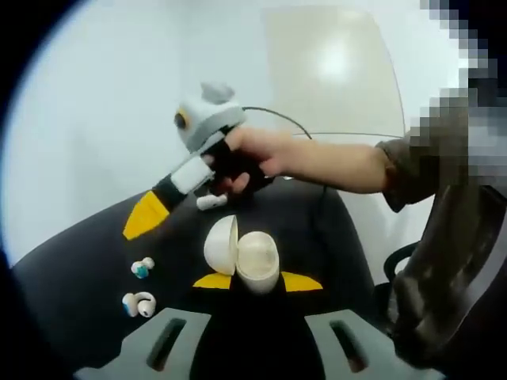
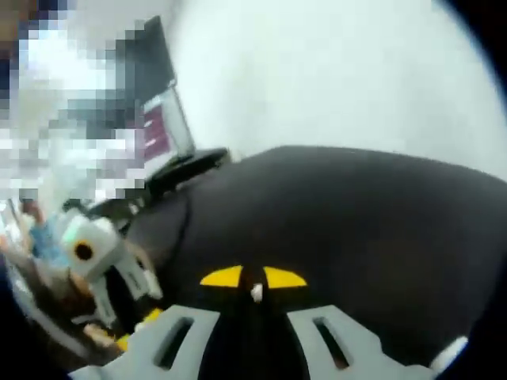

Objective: Pick up three earphones and place each one into its charging case using tactile feedback, ensure that each earphone is properly inserted and securely positioned inside the case.

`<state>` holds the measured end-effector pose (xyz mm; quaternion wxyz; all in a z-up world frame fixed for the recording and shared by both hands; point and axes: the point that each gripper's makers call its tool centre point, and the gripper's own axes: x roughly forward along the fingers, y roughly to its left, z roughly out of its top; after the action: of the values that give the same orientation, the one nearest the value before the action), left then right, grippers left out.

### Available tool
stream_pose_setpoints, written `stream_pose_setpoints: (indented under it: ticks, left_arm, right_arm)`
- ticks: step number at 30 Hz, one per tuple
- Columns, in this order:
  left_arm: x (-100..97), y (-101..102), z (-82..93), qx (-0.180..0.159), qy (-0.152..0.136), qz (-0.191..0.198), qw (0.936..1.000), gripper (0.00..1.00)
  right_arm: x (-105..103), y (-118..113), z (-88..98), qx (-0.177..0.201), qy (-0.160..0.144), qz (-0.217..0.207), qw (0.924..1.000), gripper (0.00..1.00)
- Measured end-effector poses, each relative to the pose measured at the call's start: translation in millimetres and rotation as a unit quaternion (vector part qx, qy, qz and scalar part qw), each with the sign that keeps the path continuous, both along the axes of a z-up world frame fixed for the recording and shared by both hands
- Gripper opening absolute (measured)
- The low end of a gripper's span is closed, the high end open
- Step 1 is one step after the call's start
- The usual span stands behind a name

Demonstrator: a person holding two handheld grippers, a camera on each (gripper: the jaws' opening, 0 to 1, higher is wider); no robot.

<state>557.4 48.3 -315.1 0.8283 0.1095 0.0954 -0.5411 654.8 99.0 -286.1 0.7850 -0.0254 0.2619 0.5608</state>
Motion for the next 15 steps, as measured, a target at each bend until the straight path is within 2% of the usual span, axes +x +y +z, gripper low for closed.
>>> stream_pose_setpoints:
  ticks: [2,6,9,15]
  left_arm:
    - [0.1,0,0.0,0.000,0.000,0.000,1.0000,0.18]
    - [0.1,0,-0.2,0.000,-0.001,0.000,1.0000,0.18]
    - [0.2,1,-0.2,-0.001,-0.001,0.000,1.0000,0.18]
    - [0.3,1,-0.3,-0.001,-0.003,-0.001,1.0000,0.18]
  right_arm:
    - [-9,5,-9.2,-0.029,0.016,0.024,0.9992,0.10]
    - [-21,10,-28.6,-0.076,0.046,0.042,0.9952,0.10]
    - [-23,14,-34.7,-0.088,0.047,0.045,0.9940,0.10]
    - [-20,20,-34.1,-0.084,0.060,0.034,0.9941,0.10]
